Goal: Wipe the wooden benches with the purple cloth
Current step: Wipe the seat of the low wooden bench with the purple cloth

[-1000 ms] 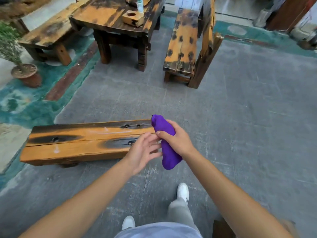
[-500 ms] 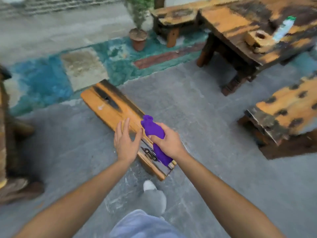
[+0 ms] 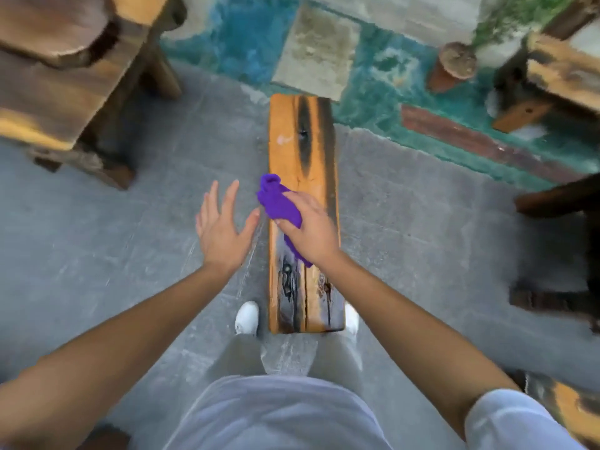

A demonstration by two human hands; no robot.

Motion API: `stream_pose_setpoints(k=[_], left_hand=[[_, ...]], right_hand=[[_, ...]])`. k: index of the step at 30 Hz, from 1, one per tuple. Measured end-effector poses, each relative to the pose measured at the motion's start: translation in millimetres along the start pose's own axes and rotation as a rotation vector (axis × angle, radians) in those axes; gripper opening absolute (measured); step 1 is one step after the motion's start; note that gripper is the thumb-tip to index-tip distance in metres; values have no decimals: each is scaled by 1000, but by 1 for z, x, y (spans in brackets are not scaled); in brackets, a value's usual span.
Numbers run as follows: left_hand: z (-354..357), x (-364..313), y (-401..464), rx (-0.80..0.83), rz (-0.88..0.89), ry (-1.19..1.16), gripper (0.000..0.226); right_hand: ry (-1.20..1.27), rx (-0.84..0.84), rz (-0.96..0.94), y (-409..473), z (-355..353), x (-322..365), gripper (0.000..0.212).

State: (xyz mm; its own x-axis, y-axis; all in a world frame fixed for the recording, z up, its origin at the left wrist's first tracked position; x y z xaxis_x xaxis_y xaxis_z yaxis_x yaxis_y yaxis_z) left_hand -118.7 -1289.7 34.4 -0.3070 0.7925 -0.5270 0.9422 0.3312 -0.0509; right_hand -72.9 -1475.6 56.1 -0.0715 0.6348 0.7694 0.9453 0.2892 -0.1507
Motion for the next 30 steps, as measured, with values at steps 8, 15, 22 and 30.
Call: stream_pose_setpoints(k=[8, 15, 22, 30], left_hand=[[53, 60, -62, -196, -398, -106, 60], [150, -15, -179, -228, -681, -80, 50], [238, -18, -249, -393, -1036, -79, 62], [393, -46, -279, -307, -1155, -36, 76]], right_hand=[[-48, 325, -189, 59, 46, -46, 56], [-284, 568, -331, 26, 38, -140, 49], [-382, 824, -605, 19, 70, -182, 48], [-530, 950, -615, 13, 101, -296, 49]])
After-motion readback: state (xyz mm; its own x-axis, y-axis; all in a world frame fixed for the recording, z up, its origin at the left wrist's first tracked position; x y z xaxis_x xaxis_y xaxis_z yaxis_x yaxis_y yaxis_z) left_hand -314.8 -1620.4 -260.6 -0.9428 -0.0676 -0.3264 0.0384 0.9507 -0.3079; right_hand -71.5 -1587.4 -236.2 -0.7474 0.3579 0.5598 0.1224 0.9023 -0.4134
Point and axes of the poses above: each hand's wrist, its own y-axis towards the middle knuckle, its own z-axis out of the palm, x = y × z, the point moved 10 cm from there along y, towards the middle knuckle, and after that the axes turned 8 degrees about y, right-handed, at the moved point
